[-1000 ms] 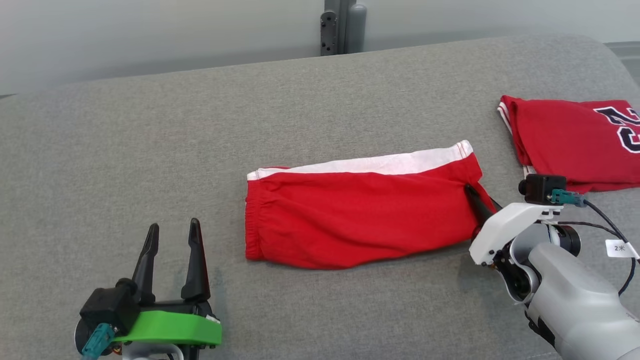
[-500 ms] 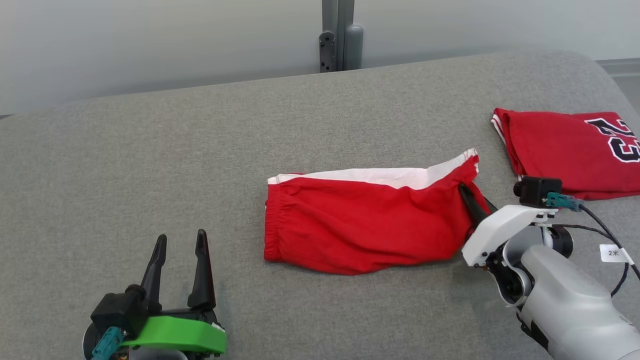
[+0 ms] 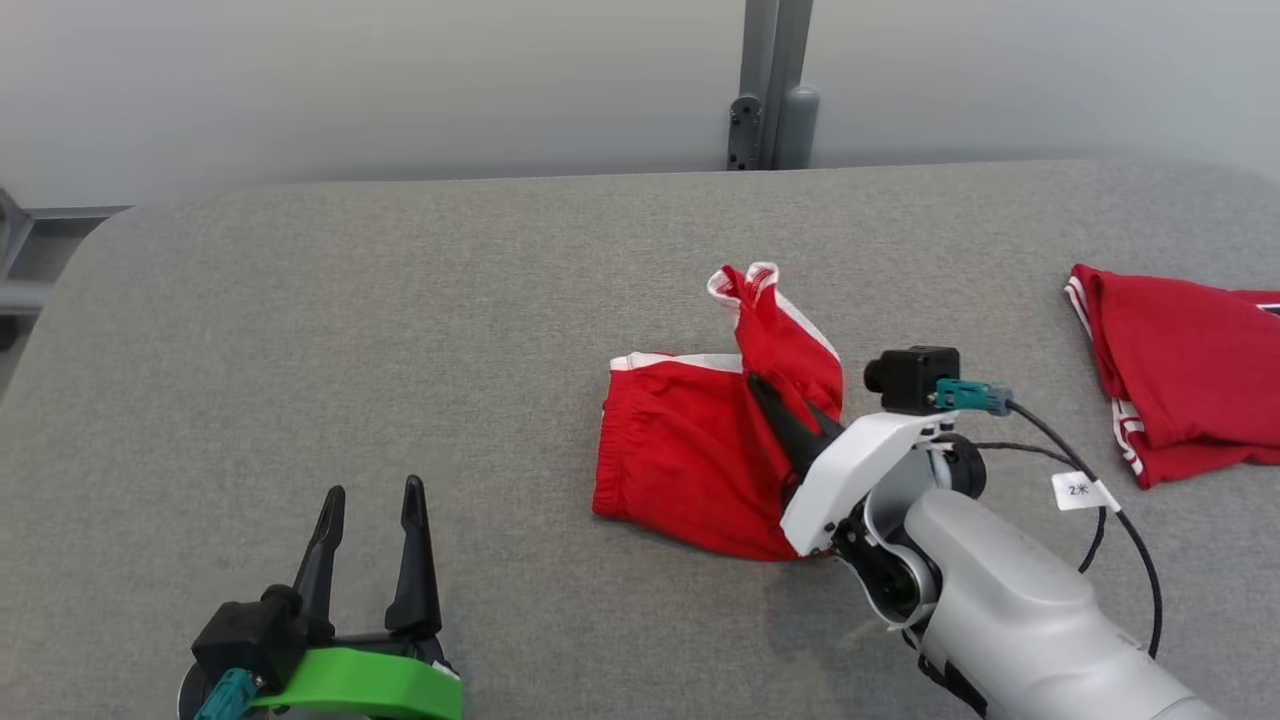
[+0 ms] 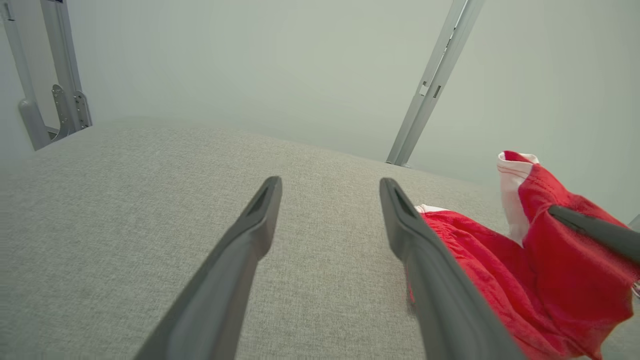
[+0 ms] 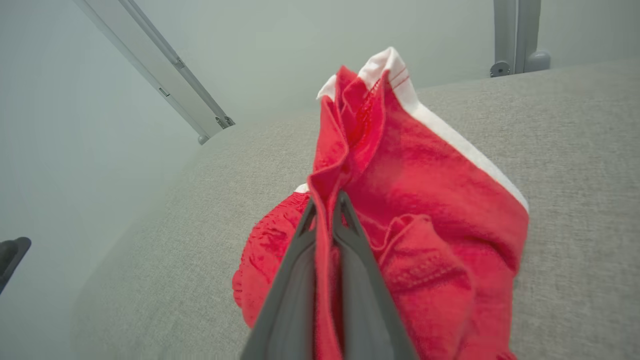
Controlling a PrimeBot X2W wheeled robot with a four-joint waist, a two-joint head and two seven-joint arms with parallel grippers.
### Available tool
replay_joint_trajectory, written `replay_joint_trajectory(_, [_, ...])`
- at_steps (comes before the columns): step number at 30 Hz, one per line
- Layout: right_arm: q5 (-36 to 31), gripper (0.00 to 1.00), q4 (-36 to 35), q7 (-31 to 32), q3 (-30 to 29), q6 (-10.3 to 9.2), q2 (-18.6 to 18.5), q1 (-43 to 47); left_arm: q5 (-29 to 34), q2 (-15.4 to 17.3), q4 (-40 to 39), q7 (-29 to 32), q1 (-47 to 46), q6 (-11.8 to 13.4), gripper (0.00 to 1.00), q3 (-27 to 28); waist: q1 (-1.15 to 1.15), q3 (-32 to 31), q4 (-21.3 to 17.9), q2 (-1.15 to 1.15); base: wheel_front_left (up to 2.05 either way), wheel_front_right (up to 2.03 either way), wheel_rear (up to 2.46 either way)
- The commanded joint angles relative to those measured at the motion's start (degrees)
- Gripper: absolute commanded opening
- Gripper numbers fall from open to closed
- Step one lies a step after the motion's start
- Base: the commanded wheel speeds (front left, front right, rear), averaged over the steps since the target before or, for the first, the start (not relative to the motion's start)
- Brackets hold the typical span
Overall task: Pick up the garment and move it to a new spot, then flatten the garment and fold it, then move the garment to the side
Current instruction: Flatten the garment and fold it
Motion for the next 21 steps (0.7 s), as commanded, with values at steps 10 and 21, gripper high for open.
replay_joint_trajectory(10, [-0.3,0.0,5.8,1.6,2.1,0.0,4.0,-1.7,0.3,-0.7,-0.1,0.0,-0.2,-0.6,1.0,0.0,0.0,1.3,5.6,0.0,0.0,0.0,0.0])
replay_joint_trajectory(21, [-0.2,1.0,8.3,-0.2,5.8,0.0,5.8,-4.1,0.6,-1.4,0.8,0.0,-1.1,-1.1,1.0,0.4,0.0,1.7,6.0,0.0,0.0,0.0,0.0])
